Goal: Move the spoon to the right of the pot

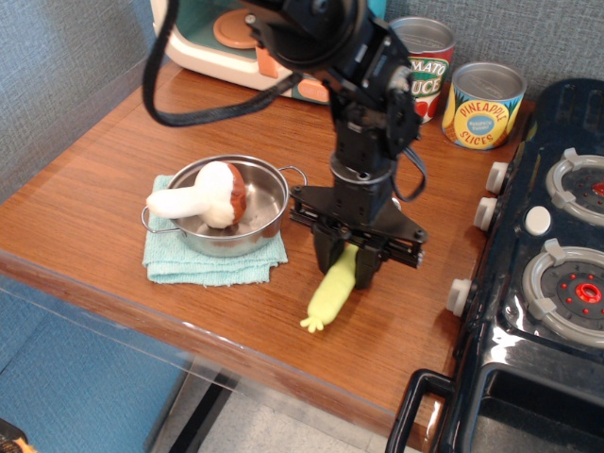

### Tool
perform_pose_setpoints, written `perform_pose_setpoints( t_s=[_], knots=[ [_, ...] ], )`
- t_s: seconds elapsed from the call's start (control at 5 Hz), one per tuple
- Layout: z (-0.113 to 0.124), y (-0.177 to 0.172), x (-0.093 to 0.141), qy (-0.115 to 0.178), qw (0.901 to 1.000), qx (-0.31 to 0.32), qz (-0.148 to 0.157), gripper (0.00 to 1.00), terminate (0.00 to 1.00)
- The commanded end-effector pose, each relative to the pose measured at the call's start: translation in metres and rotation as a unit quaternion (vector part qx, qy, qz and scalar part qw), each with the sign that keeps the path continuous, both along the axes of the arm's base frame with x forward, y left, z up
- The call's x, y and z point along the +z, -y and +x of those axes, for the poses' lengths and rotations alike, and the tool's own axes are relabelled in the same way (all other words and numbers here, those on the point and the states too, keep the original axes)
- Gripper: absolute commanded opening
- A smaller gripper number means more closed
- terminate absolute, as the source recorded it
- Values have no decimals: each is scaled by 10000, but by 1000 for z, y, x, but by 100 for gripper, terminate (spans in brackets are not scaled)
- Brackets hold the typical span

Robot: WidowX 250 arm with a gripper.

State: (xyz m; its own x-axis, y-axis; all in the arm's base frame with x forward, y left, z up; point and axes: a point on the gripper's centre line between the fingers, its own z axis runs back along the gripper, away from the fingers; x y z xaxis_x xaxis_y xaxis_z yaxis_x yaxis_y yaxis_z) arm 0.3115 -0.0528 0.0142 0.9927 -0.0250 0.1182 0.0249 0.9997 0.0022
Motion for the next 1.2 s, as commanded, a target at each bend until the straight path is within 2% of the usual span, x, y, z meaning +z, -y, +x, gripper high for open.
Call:
perform_pose_setpoints(
  t_s=[0.0,0.4,0.8,1.0],
  knots=[
    [-7,3,20,256,9990,-356,-60,100,0],
    [-23,-10,85,919,9942,-395,-397,100,0],
    [-27,-14,87,847,9949,-371,-399,100,0],
    [-27,-14,87,847,9949,-371,-399,100,100]
  ],
)
